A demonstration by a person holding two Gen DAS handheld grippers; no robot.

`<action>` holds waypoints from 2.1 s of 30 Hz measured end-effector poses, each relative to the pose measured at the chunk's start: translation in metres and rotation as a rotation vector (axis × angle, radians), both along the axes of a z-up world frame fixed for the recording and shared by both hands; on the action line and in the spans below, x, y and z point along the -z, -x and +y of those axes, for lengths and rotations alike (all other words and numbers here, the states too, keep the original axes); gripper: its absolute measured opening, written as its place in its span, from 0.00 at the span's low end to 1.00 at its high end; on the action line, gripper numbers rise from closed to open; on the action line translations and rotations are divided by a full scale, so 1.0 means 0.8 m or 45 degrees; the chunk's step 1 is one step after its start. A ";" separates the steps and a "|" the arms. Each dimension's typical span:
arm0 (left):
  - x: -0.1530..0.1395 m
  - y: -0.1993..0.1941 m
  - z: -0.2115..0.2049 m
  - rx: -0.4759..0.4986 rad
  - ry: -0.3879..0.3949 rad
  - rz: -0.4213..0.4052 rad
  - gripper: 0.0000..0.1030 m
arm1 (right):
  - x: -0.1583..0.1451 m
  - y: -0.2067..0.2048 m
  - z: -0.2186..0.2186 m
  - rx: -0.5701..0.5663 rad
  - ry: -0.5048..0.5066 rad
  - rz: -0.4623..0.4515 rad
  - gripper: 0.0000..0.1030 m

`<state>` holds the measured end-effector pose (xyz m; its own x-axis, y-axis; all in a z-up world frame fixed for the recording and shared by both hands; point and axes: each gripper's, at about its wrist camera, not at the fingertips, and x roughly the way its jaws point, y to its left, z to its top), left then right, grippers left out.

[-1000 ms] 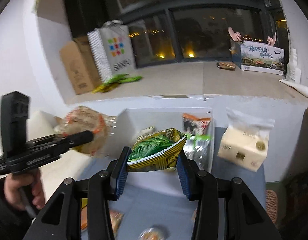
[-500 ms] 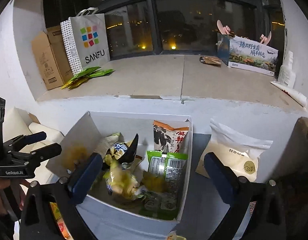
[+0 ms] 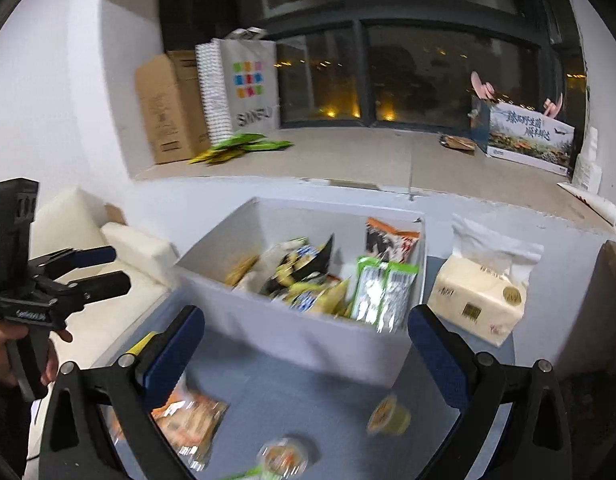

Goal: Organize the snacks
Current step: 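Grasp the round jelly cup with the left gripper, then grasp the yellow-green jelly cup with the right gripper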

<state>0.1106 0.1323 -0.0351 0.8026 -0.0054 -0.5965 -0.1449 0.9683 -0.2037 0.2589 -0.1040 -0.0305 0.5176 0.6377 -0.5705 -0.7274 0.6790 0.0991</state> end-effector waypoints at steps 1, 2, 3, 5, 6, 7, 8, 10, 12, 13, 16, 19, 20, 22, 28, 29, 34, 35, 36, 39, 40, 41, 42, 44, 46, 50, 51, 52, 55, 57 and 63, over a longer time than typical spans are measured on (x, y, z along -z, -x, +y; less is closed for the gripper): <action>0.001 0.013 -0.007 0.008 0.009 -0.013 1.00 | 0.000 0.016 -0.010 -0.015 -0.016 -0.013 1.00; 0.003 0.023 -0.014 0.020 0.007 -0.015 1.00 | 0.001 0.026 -0.017 -0.023 -0.024 -0.017 1.00; 0.004 0.035 -0.025 0.038 -0.003 -0.019 1.00 | 0.003 0.035 -0.025 -0.026 -0.029 -0.019 1.00; 0.006 0.055 -0.042 0.071 -0.008 -0.029 1.00 | 0.007 0.058 -0.047 -0.024 -0.058 -0.011 1.00; 0.008 0.064 -0.049 0.077 -0.003 -0.032 1.00 | 0.009 0.066 -0.055 -0.023 -0.069 -0.004 1.00; 0.009 0.071 -0.055 0.078 0.001 -0.032 1.00 | 0.012 0.080 -0.069 -0.011 -0.098 -0.003 1.00; 0.010 0.079 -0.061 0.086 0.012 -0.034 1.00 | 0.014 0.088 -0.078 -0.006 -0.114 -0.001 1.00; 0.014 0.093 -0.072 0.097 0.036 -0.038 1.00 | 0.021 0.109 -0.095 0.004 -0.116 0.006 1.00; 0.019 0.102 -0.084 0.122 0.038 -0.022 1.00 | 0.024 0.123 -0.107 0.021 -0.127 0.002 1.00; 0.021 0.103 -0.089 0.136 0.039 -0.019 1.00 | 0.026 0.133 -0.117 0.034 -0.143 -0.002 1.00; 0.032 0.096 -0.107 0.209 0.039 0.018 1.00 | 0.032 0.148 -0.134 0.053 -0.186 0.009 1.00; 0.043 0.077 -0.130 0.259 -0.006 0.056 1.00 | 0.039 0.155 -0.145 0.062 -0.198 0.020 1.00; 0.048 0.069 -0.138 0.287 -0.013 0.065 1.00 | 0.040 0.156 -0.149 0.063 -0.206 0.024 1.00; 0.062 0.045 -0.157 0.352 -0.027 0.099 1.00 | 0.042 0.158 -0.156 0.075 -0.204 0.026 1.00; 0.104 -0.032 -0.205 0.422 -0.080 0.265 1.00 | 0.043 0.158 -0.165 0.110 -0.205 0.021 1.00; 0.111 -0.044 -0.210 0.425 -0.089 0.281 1.00 | 0.043 0.159 -0.166 0.112 -0.204 0.020 1.00; 0.142 -0.091 -0.227 0.426 -0.153 0.371 1.00 | 0.049 0.158 -0.171 0.119 -0.204 0.034 1.00; 0.148 -0.098 -0.226 0.417 -0.159 0.391 1.00 | 0.049 0.158 -0.172 0.123 -0.202 0.034 1.00; 0.154 -0.103 -0.226 0.402 -0.176 0.406 1.00 | 0.050 0.159 -0.173 0.126 -0.202 0.033 1.00; 0.162 -0.110 -0.223 0.392 -0.184 0.426 0.99 | 0.053 0.159 -0.175 0.123 -0.205 0.038 1.00; 0.164 -0.111 -0.221 0.391 -0.179 0.430 0.98 | 0.054 0.159 -0.176 0.129 -0.201 0.038 1.00; 0.165 -0.112 -0.219 0.393 -0.170 0.429 0.87 | 0.056 0.159 -0.177 0.132 -0.202 0.042 1.00; 0.165 -0.112 -0.217 0.405 -0.151 0.425 0.53 | 0.058 0.158 -0.178 0.133 -0.205 0.050 1.00; 0.161 -0.106 -0.217 0.410 -0.177 0.393 0.50 | 0.061 0.157 -0.179 0.142 -0.197 0.057 1.00; 0.154 -0.097 -0.215 0.432 -0.170 0.338 0.50 | 0.062 0.157 -0.179 0.139 -0.195 0.059 1.00; 0.132 -0.076 -0.203 0.410 -0.131 0.264 0.50 | 0.065 0.157 -0.175 0.134 -0.181 0.064 1.00; 0.122 -0.065 -0.197 0.399 -0.136 0.234 0.50 | 0.067 0.156 -0.174 0.132 -0.176 0.065 1.00; 0.115 -0.056 -0.193 0.387 -0.134 0.207 0.50 | 0.069 0.154 -0.171 0.126 -0.165 0.068 1.00; 0.093 -0.024 -0.175 0.349 -0.106 0.138 0.50 | 0.079 0.147 -0.163 0.113 -0.128 0.087 1.00; 0.080 -0.007 -0.162 0.320 -0.077 0.095 0.50 | 0.086 0.140 -0.156 0.107 -0.102 0.102 1.00; 0.044 0.048 -0.132 0.255 -0.032 -0.018 0.50 | 0.112 0.093 -0.122 0.053 0.010 0.143 1.00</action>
<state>0.0723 0.0263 -0.0701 0.7953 -0.1511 -0.5871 0.0538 0.9822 -0.1799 0.1848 -0.2020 -0.1203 0.4763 0.6123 -0.6310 -0.6831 0.7096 0.1730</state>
